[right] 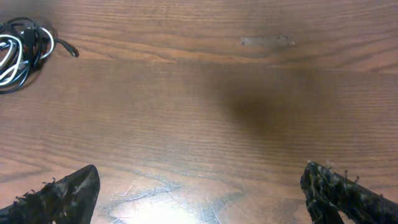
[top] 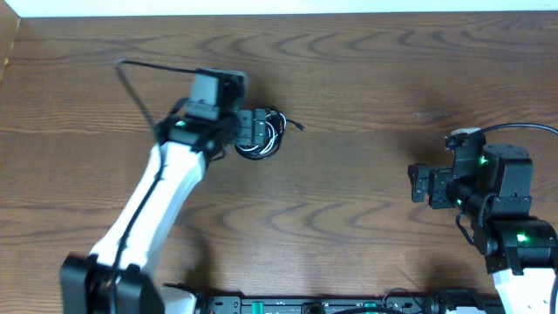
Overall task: Untangle cables
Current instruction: 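Reach the left gripper forward to the tangled black and white cables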
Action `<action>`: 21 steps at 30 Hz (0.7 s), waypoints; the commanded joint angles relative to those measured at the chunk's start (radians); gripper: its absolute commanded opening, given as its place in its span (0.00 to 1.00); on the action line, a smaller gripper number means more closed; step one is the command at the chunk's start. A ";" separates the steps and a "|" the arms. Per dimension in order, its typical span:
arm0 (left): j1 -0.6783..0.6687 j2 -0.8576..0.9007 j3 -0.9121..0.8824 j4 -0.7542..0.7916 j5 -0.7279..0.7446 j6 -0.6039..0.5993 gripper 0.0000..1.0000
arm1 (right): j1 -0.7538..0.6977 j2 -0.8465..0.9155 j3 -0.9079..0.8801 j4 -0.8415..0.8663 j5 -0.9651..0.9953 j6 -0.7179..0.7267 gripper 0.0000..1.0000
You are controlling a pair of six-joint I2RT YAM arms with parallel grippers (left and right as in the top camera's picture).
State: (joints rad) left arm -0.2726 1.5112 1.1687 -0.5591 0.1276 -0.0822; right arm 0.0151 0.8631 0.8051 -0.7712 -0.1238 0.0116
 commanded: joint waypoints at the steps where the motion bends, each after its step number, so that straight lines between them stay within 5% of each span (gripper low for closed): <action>1: -0.051 0.095 0.018 0.015 -0.035 -0.005 0.96 | -0.008 -0.003 0.023 0.000 -0.011 0.011 0.99; 11: -0.129 0.283 0.018 0.027 -0.035 -0.006 0.67 | -0.008 -0.003 0.023 0.000 -0.014 0.011 0.99; 21: -0.139 0.333 0.006 0.026 -0.032 -0.005 0.60 | -0.008 -0.003 0.023 -0.003 -0.014 0.011 0.99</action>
State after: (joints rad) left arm -0.4091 1.8198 1.1687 -0.5335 0.1051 -0.0830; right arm 0.0151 0.8631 0.8051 -0.7731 -0.1280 0.0116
